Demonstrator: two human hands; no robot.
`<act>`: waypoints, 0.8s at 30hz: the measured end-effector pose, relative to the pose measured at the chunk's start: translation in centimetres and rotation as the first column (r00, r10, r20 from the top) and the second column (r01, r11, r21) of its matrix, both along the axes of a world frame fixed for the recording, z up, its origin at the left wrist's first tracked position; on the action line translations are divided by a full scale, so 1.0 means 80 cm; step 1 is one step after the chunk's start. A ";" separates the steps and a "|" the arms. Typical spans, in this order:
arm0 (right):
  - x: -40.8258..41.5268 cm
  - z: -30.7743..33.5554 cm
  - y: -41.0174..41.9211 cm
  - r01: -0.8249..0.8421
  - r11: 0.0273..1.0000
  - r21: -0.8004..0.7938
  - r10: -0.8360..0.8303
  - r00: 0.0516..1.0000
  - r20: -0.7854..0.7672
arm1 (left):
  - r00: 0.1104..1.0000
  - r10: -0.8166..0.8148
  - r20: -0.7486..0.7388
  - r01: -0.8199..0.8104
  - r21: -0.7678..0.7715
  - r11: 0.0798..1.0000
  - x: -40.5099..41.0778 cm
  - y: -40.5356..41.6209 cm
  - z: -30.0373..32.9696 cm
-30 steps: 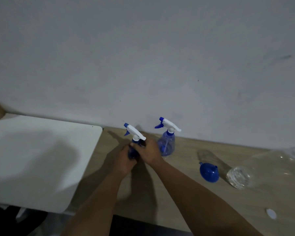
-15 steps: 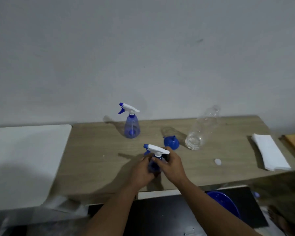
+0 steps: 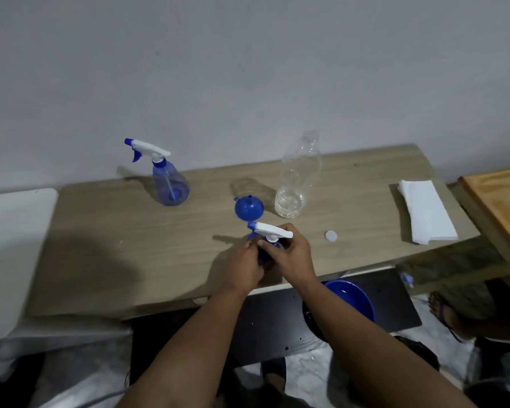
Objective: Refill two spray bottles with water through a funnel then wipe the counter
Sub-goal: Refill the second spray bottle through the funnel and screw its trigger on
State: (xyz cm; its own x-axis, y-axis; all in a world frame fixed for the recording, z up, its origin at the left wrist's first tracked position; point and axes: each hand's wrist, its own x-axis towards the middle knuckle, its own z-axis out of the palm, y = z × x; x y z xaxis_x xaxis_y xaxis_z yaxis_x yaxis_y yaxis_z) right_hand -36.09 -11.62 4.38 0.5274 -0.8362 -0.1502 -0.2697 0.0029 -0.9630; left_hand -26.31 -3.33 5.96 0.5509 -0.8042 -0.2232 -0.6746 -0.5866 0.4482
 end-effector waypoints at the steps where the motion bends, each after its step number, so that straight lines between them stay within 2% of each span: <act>1: -0.001 0.001 -0.005 -0.039 0.999 -0.005 0.039 0.999 -0.001 | 1.000 0.012 0.006 -0.012 0.029 1.000 0.000 0.000 0.002; 5: 0.000 0.007 -0.026 -0.171 0.985 0.027 0.172 0.985 -0.032 | 0.999 0.021 0.036 -0.024 0.103 0.994 0.000 0.003 0.008; 9: 0.002 0.008 -0.027 -0.164 0.985 0.051 0.167 0.985 -0.043 | 0.997 0.070 0.031 -0.073 0.090 0.993 -0.004 0.005 -0.002; 14: 0.004 0.012 -0.033 -0.310 0.949 0.061 0.313 0.949 -0.048 | 0.995 0.082 0.052 -0.087 0.088 0.992 -0.001 0.007 -0.019; 17: 0.007 0.012 -0.028 -0.283 0.957 0.069 0.285 0.958 -0.025 | 0.993 0.092 0.072 -0.099 0.108 0.989 0.001 0.007 -0.026; 22: 0.011 0.016 -0.033 -0.366 0.929 0.059 0.369 0.928 -0.055 | 0.994 0.086 0.069 -0.091 0.075 0.993 0.001 0.008 -0.031; 24: 0.008 0.013 -0.031 -0.339 0.939 0.059 0.342 0.939 -0.044 | 0.994 0.084 0.074 -0.089 0.075 0.993 0.001 0.007 -0.030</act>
State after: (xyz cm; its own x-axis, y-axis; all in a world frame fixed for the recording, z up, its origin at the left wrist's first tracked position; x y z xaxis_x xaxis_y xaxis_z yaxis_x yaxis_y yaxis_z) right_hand -35.43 -14.09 5.41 0.7696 -0.5986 -0.2222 -0.3133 -0.0508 -0.9483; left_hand -26.27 -2.79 3.53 0.6341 -0.7344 -0.2421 -0.6480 -0.6755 0.3518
